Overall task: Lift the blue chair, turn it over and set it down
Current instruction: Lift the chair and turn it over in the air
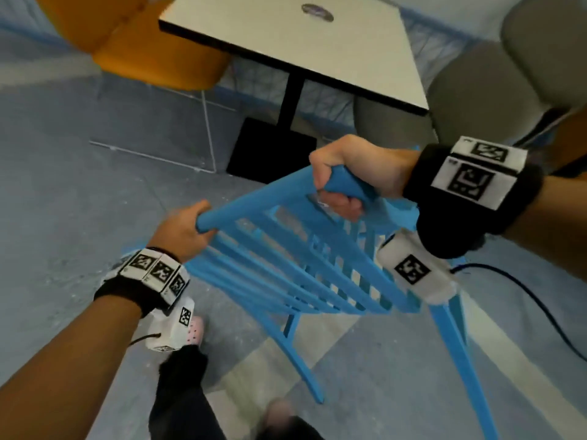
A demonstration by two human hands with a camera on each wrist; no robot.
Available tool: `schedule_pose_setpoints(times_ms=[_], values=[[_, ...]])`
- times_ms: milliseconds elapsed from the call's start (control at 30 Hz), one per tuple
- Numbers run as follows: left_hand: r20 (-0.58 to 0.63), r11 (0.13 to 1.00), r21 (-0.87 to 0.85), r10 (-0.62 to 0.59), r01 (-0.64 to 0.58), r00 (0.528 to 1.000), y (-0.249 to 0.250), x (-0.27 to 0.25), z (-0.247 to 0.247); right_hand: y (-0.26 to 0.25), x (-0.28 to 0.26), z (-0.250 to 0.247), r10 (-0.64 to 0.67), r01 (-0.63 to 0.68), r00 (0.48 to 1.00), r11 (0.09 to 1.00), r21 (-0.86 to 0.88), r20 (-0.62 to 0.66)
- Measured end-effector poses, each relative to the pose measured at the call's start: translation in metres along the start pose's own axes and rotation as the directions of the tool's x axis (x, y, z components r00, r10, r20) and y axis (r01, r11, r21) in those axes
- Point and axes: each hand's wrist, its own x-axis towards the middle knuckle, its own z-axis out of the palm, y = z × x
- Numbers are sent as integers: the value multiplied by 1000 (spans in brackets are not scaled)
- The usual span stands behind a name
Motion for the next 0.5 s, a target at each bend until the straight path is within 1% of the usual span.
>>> schedule_pose_setpoints(times_ms=[33,67,167,233,333,433,500], values=[[9,998,45,40,-41,999,20,-18,5,17,-33,6,-44,44,999,999,10,-24],[25,996,71,43,-45,999,26,-24,4,26,-41,8,-54,54,998,998,29,-22],[78,975,155,150,-160,986,71,-60,19,71,-102,20,-101,103,993,994,36,-57],[98,956,176,222,-236,970,101,-79,32,101,-139,24,-109,112,992,993,42,-68],[181,916,217,301,-337,936,136,-104,52,144,-186,32,-81,85,990,996,34,-112],[298,870,270,333,-413,895,166,-128,67,183,-229,48,-54,49,985,998,-36,-166],[393,853,275,321,-443,862,175,-147,78,208,-253,71,31,-50,976,995,-85,-213]])
